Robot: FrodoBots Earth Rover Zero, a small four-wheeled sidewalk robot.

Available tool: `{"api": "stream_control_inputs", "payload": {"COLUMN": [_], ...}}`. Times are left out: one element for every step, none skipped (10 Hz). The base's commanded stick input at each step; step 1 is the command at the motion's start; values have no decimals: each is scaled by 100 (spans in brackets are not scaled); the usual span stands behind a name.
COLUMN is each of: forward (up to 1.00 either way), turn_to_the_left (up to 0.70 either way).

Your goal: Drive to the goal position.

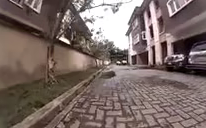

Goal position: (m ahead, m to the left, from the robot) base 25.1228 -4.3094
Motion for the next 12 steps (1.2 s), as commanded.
{"api": "stream_control_inputs", "payload": {"forward": [50,50,50,50,50,50,50,50,50,50,50,50], "turn_to_the_left": [-36,-7,0,0,0,0,0,0,0,0,0,0]}}
